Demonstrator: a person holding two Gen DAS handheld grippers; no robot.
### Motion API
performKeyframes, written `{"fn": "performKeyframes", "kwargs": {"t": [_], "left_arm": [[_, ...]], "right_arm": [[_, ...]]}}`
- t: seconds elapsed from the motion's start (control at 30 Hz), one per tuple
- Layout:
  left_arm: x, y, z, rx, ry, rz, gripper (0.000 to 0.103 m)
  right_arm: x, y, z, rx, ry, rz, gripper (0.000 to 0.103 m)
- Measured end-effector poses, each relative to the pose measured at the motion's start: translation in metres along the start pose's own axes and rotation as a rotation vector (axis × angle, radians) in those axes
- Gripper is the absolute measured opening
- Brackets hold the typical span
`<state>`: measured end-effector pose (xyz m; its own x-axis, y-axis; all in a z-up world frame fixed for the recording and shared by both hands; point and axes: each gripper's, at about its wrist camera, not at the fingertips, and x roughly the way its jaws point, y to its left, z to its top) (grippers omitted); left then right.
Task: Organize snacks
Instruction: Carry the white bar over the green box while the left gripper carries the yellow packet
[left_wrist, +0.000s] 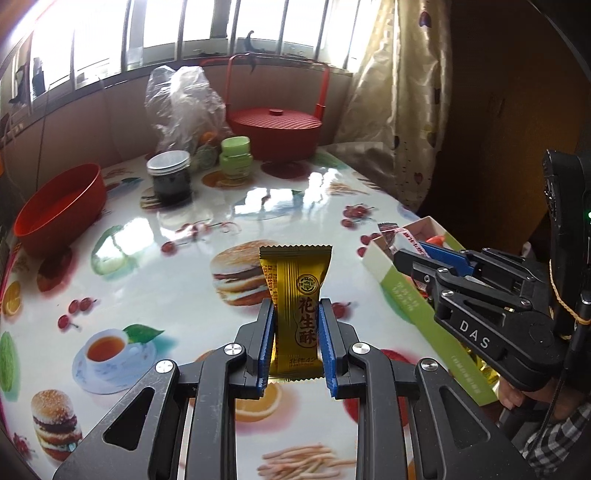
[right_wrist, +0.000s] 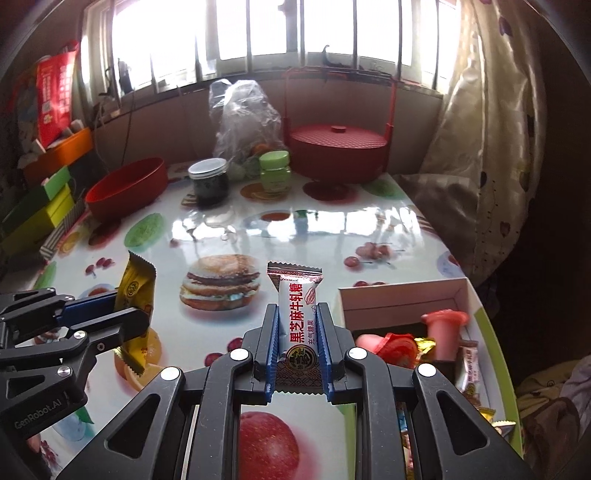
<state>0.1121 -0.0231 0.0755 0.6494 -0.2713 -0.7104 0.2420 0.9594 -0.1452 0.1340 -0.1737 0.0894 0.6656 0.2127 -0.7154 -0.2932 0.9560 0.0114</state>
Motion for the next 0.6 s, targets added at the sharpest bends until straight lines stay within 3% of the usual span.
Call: {"fn": "performKeyframes", "kwargs": {"t": [0.6], "left_arm": [[0.002, -0.045, 0.014, 0.07, -0.011, -0.076, 0.024]], "right_arm": [[-0.03, -0.047, -0.014, 0.071, -0.02, -0.082, 0.018]]}}
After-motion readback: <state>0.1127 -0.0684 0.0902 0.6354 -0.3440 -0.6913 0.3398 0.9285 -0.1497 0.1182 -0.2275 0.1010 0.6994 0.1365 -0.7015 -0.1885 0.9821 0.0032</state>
